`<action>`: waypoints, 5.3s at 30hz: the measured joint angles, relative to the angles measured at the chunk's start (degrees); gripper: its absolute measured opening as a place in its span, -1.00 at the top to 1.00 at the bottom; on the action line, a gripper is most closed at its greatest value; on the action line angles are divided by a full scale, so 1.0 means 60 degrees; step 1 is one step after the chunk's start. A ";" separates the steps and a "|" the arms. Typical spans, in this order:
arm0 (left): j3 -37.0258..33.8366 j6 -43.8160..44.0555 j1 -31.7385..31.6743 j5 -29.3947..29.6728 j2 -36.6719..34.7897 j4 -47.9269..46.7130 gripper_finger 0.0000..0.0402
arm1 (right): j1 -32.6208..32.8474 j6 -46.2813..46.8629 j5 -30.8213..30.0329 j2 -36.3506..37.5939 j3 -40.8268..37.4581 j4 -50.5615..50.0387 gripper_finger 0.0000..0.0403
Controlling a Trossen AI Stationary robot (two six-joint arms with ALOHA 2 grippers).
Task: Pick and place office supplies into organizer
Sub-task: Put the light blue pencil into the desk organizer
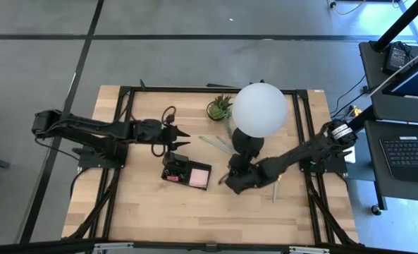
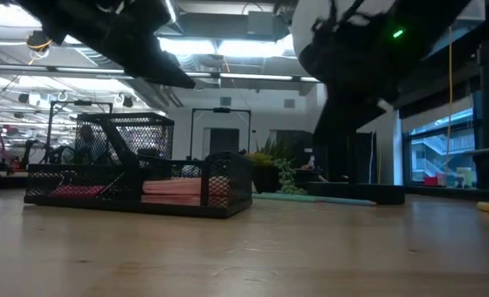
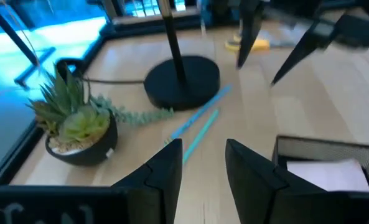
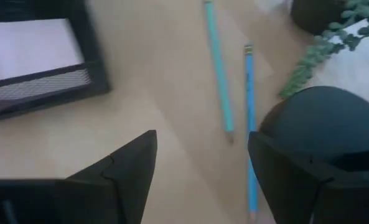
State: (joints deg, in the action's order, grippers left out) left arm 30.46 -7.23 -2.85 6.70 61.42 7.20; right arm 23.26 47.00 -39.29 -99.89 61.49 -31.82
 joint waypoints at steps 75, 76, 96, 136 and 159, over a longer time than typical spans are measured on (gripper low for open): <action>-0.0391 0.0933 0.0018 -0.0066 -0.0116 0.0696 0.43 | -0.1272 0.0878 0.1012 -0.2035 0.0969 0.0796 -0.27; -0.0391 0.0942 0.0018 -0.0066 -0.0116 0.0696 0.43 | -0.1275 0.0878 0.0993 -0.2035 0.0963 0.0814 -0.27; -0.0391 0.1086 0.0018 -0.0066 -0.0116 0.0693 0.43 | -0.1276 0.1140 0.1154 -0.2027 0.0616 0.0994 -0.27; -0.0394 0.1083 0.0018 -0.0066 -0.0112 0.0546 0.43 | -0.1450 0.1371 0.1360 -0.2435 0.0625 0.1688 0.01; -0.0398 0.1083 0.0018 -0.0066 -0.0112 0.0483 0.43 | -0.1468 0.1089 0.1473 -0.2437 0.0627 0.1632 0.71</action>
State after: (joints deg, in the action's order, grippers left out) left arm 28.08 -0.73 -2.74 6.31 60.75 10.10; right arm 14.46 53.54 -30.46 -114.51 65.25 -22.03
